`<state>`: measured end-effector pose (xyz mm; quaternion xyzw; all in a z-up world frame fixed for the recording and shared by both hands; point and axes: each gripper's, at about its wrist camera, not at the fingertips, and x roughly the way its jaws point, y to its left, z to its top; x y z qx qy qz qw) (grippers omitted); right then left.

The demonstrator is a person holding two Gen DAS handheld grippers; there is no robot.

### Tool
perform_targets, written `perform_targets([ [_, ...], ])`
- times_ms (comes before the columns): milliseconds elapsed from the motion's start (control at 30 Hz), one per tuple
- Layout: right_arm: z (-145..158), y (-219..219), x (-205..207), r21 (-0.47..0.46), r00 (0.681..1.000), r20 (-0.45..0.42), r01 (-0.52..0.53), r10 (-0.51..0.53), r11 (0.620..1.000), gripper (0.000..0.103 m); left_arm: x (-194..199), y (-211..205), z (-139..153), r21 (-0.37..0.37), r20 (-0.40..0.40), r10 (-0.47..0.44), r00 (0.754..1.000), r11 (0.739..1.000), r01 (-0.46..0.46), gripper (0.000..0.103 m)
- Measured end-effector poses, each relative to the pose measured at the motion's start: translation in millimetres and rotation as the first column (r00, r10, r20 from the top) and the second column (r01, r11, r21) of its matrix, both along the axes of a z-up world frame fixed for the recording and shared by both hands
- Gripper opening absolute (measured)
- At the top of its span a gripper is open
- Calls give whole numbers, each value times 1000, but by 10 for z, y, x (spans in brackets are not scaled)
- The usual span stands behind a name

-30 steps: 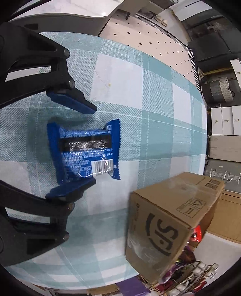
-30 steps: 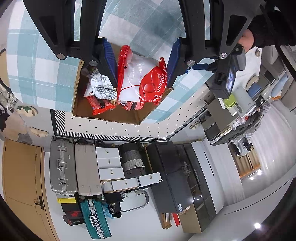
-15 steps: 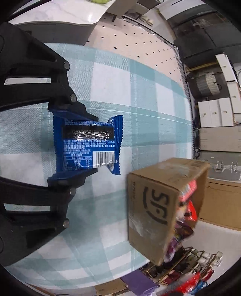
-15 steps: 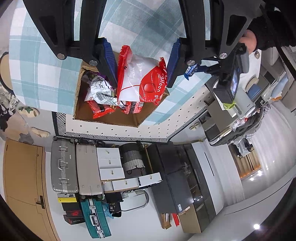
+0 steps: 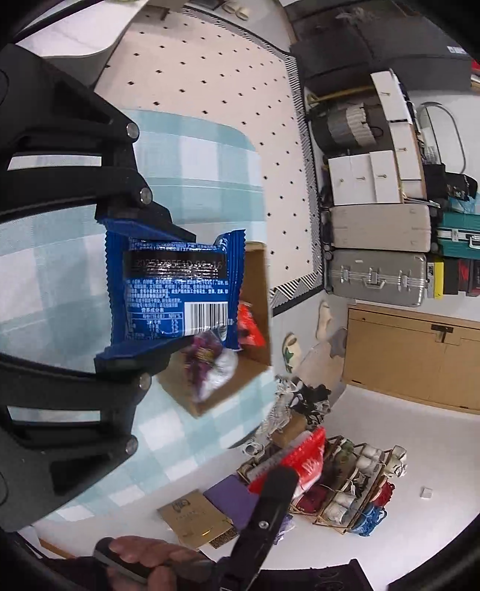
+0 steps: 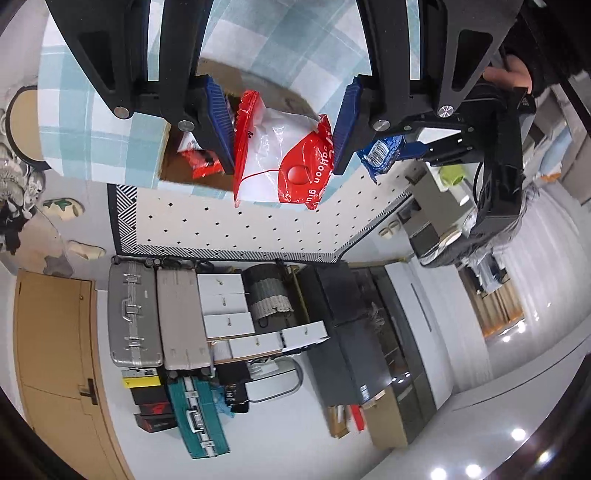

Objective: Organize snacks
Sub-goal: 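Carry both packs over the SF box and open both grippers to drop them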

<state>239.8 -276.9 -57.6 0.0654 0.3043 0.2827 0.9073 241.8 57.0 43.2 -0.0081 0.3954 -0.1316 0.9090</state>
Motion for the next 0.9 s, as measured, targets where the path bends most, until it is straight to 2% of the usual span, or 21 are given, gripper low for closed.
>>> perform_targets([
  [167,155,-28,361,-31,999,-25,32,-32,999,51,376,-247,314,-29,-12,-36,999,999,35,43],
  [300,131,9,661,-67,998,-53,36,-39,997,51,694,-487,348,-7,-48,-57,997,998,57,43],
  [400,5,50,860,-96,996,-81,32,-40,995,51,967,-641,168,-18,-106,-71,992,997,70,43],
  [567,-374,101,1146,-129,988,-153,17,-37,992,51,1217,-740,-218,-31,-179,-83,980,996,79,43],
  [700,-735,123,1288,-171,980,-195,9,-43,985,51,1358,-736,-468,-17,-207,-69,976,998,67,43],
  [800,-964,112,1361,-189,975,-219,8,-50,982,51,1431,-683,-689,-37,-223,-67,973,998,60,43],
  [900,-1084,88,1386,-168,971,-236,-7,-33,986,54,1487,-649,-844,-43,-228,-68,971,997,60,43],
])
